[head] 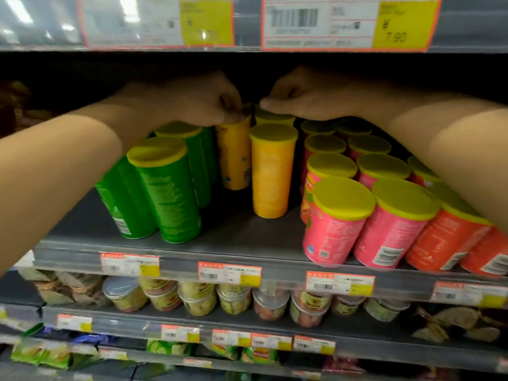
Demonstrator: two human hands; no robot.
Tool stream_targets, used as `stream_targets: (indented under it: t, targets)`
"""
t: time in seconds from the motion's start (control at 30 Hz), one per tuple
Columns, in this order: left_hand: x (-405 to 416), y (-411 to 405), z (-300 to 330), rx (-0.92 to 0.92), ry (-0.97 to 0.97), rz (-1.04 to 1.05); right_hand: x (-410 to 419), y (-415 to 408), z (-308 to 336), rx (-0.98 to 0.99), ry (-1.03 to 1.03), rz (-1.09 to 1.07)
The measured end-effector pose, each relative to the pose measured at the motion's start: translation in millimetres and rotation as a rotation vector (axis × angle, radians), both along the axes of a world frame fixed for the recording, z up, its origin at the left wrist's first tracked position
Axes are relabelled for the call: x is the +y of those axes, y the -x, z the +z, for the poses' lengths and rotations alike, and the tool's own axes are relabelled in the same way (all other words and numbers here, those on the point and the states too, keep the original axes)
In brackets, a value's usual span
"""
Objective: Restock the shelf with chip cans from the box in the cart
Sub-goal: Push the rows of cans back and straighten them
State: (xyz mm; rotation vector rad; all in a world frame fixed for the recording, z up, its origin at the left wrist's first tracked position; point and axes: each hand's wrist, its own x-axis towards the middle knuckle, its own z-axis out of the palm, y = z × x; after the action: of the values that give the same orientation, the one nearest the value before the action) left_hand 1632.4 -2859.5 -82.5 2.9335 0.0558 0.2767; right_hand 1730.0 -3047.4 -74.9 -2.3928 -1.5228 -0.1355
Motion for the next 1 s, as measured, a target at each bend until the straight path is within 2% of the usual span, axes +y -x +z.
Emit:
stream_targets:
  t: [0.2, 0.33, 0.5, 1.0]
  targets:
    - [18, -5, -11, 0.036, -0.091, 0.039, 11, 34, -10, -0.026, 0.181, -0.137]
    - [14, -12, -11, -0.019, -0.093, -0.001, 11, 44, -17, -0.039, 0.167, -0.238]
    - [7, -24, -16, 0.015, -0.165, -0.054, 8, 52, -20, -0.045, 0.138, -0.319]
    - [-1, 15, -3, 0.026, -0.173, -0.181, -4, 81, -6, -0.063, 0.211, -0.361]
